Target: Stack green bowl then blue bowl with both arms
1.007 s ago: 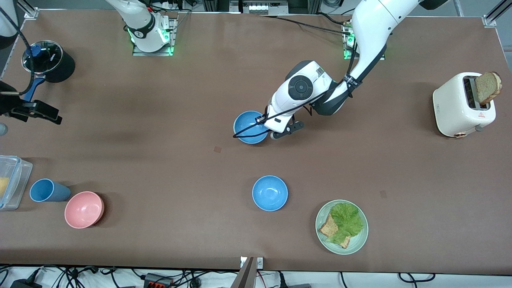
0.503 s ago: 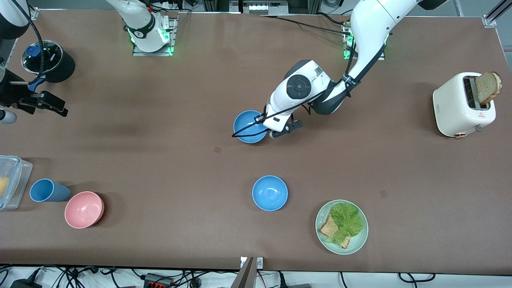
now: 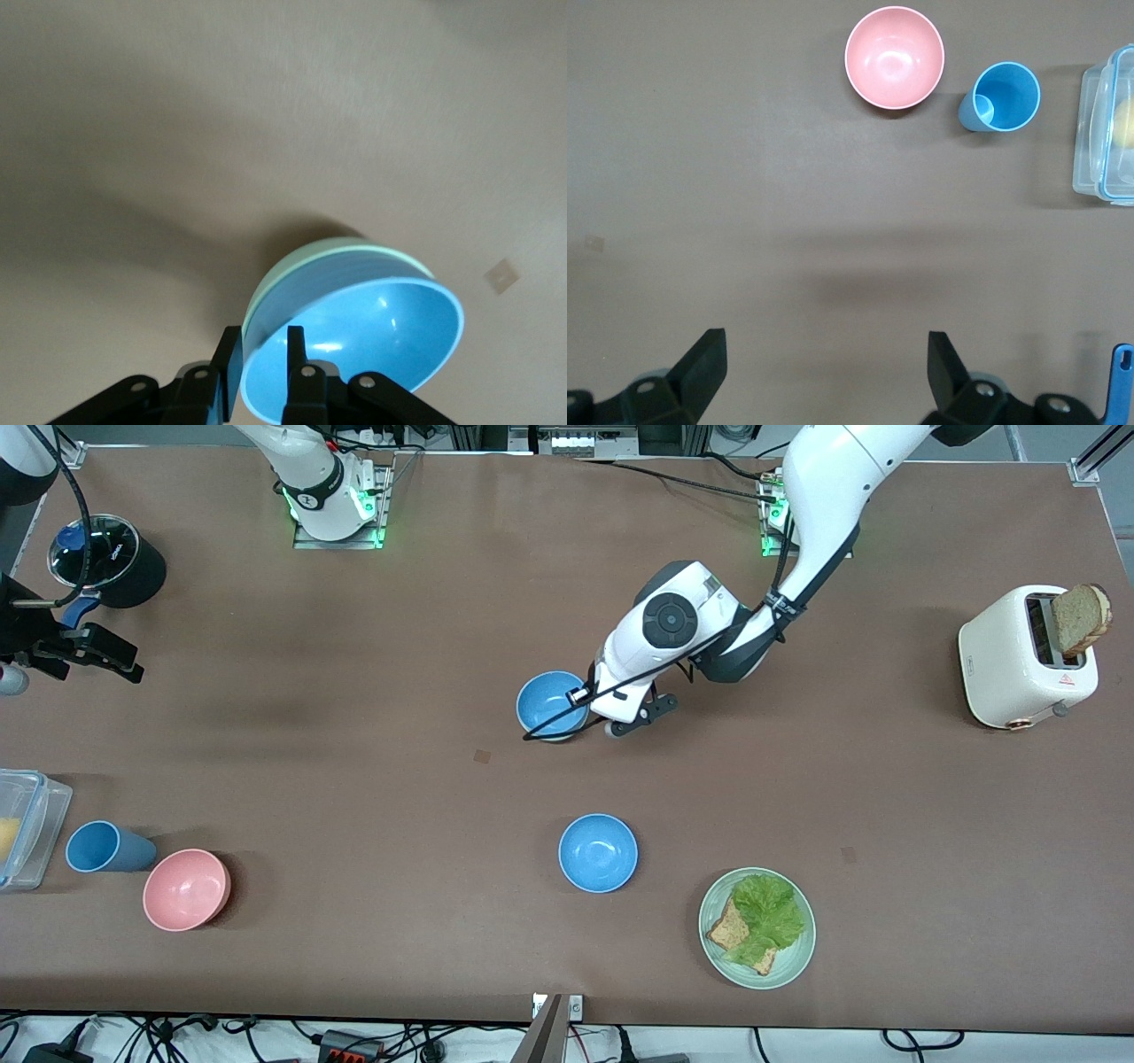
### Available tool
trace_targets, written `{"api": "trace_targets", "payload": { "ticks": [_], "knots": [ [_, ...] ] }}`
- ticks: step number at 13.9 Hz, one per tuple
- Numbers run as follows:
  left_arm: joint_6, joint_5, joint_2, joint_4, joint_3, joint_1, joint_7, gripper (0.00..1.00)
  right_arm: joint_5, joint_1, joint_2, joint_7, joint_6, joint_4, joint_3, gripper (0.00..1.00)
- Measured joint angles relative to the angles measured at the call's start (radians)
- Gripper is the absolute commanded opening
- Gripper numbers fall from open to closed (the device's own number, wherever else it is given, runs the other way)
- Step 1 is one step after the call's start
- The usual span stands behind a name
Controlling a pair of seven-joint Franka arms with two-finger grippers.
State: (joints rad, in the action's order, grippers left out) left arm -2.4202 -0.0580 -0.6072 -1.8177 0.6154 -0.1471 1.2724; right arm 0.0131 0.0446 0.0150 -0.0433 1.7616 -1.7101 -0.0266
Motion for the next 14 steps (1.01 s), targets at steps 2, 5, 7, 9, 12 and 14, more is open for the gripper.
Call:
{"api": "trace_targets", "payload": {
  "ticks": [2,5,7,9,12,14],
  "knots": [
    [0.079,0.000,0.011,0.038,0.000,0.025,-0.001,0.30,0.000,0.000,0.000,0.000,-0.001,0.000,0.000,1.00],
    [0.222,0.000,0.022,0.132,0.001,0.053,-0.010,0.30,0.000,0.000,0.000,0.000,-0.002,0.000,0.000,1.00],
    [0.316,0.000,0.027,0.190,0.002,0.088,-0.068,0.32,0.000,0.002,0.000,0.000,-0.002,0.000,0.000,1.00],
    [0.422,0.000,0.028,0.254,0.002,0.140,-0.163,0.32,0.000,0.006,0.000,-0.001,-0.003,0.000,-0.001,1.00],
    [0.582,0.000,0.033,0.355,0.005,0.233,-0.382,0.33,0.000,0.011,0.000,-0.001,-0.024,0.000,0.012,1.00],
    [0.671,0.000,0.035,0.411,0.006,0.305,-0.561,0.33,0.000,0.014,0.000,-0.001,-0.026,0.001,0.019,1.00]
  ]
}}
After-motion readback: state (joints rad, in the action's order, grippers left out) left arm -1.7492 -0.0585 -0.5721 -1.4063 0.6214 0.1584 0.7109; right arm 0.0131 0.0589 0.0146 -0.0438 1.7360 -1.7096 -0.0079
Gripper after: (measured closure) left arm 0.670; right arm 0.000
